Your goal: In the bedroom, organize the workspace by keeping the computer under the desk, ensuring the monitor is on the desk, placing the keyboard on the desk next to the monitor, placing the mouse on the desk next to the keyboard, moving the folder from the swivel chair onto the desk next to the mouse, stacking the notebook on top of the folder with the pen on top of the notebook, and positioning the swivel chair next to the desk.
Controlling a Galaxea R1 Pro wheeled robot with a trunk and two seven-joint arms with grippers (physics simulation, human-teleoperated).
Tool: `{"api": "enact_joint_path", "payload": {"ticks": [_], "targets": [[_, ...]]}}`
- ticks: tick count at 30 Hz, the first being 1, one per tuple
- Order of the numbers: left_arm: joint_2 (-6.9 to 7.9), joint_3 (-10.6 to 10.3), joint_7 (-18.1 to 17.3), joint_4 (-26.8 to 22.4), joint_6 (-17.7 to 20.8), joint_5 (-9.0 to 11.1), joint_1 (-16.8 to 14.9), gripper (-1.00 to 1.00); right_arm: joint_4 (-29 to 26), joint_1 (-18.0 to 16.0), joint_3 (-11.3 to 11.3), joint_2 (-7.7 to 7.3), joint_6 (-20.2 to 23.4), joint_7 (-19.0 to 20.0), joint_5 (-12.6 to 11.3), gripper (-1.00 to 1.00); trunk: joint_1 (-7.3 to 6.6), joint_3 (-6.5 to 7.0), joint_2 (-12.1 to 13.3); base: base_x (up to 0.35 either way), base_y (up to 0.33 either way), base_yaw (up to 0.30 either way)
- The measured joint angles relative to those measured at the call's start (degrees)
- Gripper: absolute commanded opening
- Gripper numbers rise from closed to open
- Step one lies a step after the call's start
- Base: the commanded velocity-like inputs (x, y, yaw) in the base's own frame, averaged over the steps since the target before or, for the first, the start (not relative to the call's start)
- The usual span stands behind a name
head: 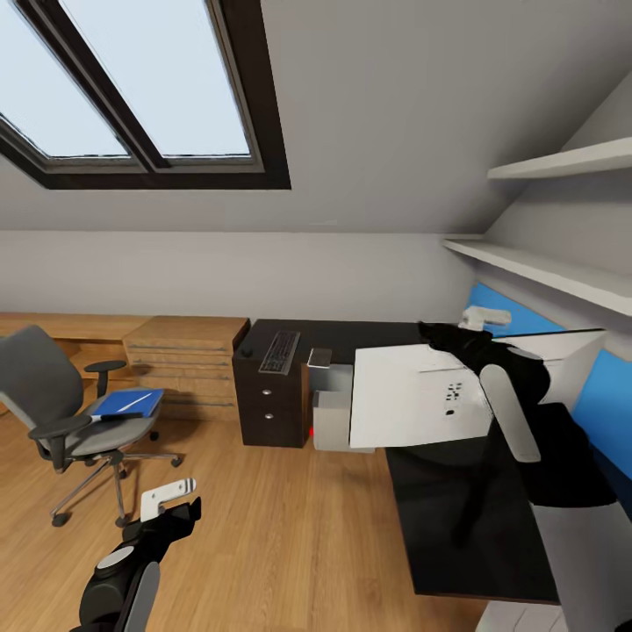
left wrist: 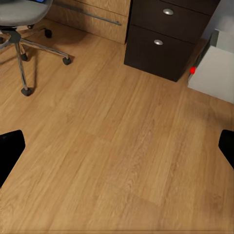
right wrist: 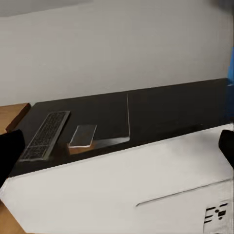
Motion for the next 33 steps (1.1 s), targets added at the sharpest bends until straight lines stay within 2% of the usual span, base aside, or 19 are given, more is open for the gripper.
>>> {"api": "enact_joint_path", "payload": {"ticks": [3,6,7,9,10,11,12,13,14,15,16,17,19,20,21,26,33], "targets": [[0.03,0.0,0.0,0.0,0.0,0.0,0.0,1.0,1.0,-4.8,0.0,0.31,-0.3,-2.5,0.0,1.0,-0.66,0.52,1.2,0.0,0.0,0.0],[0.04,0.0,0.0,0.1,0.0,0.0,0.0,1.0,3.6,-8.9,0.1,1.27,-0.3,-3.9,0.0,1.0,-1.1,0.85,2.0,0.0,0.0,0.0],[0.02,0.0,0.0,0.1,0.0,0.0,0.0,1.0,6.3,-11.7,0.1,2.04,-0.4,-4.5,0.0,1.0,-1.09,0.86,2.0,0.0,0.0,0.0],[-0.02,0.0,0.0,0.1,0.0,-0.1,0.0,1.0,9.8,-14.9,0.2,2.87,-0.4,-4.9,0.0,1.0,-1.1,0.85,2.0,0.0,0.0,0.0],[-0.06,0.0,0.0,0.1,0.0,-0.1,0.0,1.0,13.8,-18.0,0.2,3.83,-0.5,-5.2,0.1,1.0,-1.09,0.86,2.0,0.0,0.0,0.0],[-0.08,-0.1,0.0,0.1,0.0,-0.1,0.0,1.0,18.2,-21.3,0.2,5.03,-0.6,-5.3,0.2,1.0,-1.09,0.86,2.0,0.0,0.0,0.0],[-0.08,-0.1,0.0,0.1,-0.1,0.0,0.0,1.0,27.4,-27.7,0.2,7.84,-1.1,-5.4,0.7,1.0,-1.08,0.86,2.0,0.0,0.0,0.0],[-0.07,-0.1,0.0,0.1,-0.1,0.0,0.0,1.0,32.8,-31.4,0.2,9.58,-1.2,-5.5,1.5,1.0,-1.1,0.86,2.0,0.014,0.009,0.0],[-0.02,0.0,-0.1,0.1,-0.1,0.0,0.0,1.0,37.5,-34.3,0.3,11.2,-1.2,-5.5,2.5,1.0,-1.1,0.85,2.0,0.043,0.028,0.0],[0.01,0.0,-0.1,0.1,-0.1,0.0,0.0,1.0,39.6,-35.4,0.3,12.05,-1.2,-5.5,3.2,1.0,-1.1,0.85,2.0,0.207,0.144,0.0],[0.07,0.1,-0.3,0.1,-0.1,0.0,0.0,1.0,47.0,-38.7,0.4,15.6,-1.2,-5.4,6.0,1.0,-1.13,0.85,2.0,0.228,0.159,0.0],[0.06,0.1,-0.3,0.1,-0.1,0.0,0.0,1.0,49.0,-39.2,0.5,16.55,-1.1,-5.4,6.9,1.0,-1.14,0.85,1.9,0.242,0.169,0.0],[0.05,0.1,-0.3,0.1,-0.1,0.0,0.0,1.0,52.1,-39.6,0.6,17.14,-1.2,-5.4,7.5,1.0,-1.12,0.84,2.0,0.256,0.178,0.0],[-0.02,-0.1,-0.3,0.1,-0.1,0.1,0.0,1.0,58.9,-39.9,0.6,17.57,-1.8,-5.3,7.7,1.0,-1.14,0.83,1.9,0.272,0.177,0.0],[-0.1,-0.2,-0.3,0.1,-0.1,0.0,0.0,1.0,63.4,-40.0,0.5,17.54,-2.3,-5.3,7.9,1.0,-1.1,0.83,2.0,0.274,0.16,0.0],[-0.13,-0.3,-0.3,0.1,-0.1,0.0,0.0,1.0,69.8,-40.0,0.7,17.57,-2.3,-5.3,8.1,1.0,-1.11,0.84,2.0,0.208,0.074,0.0],[-0.16,-0.3,-0.2,0.1,-0.1,0.0,0.0,1.0,74.2,-40.0,1.2,17.75,-1.1,-5.5,8.2,1.0,-1.1,0.84,2.0,0.045,0.01,0.0]]}}
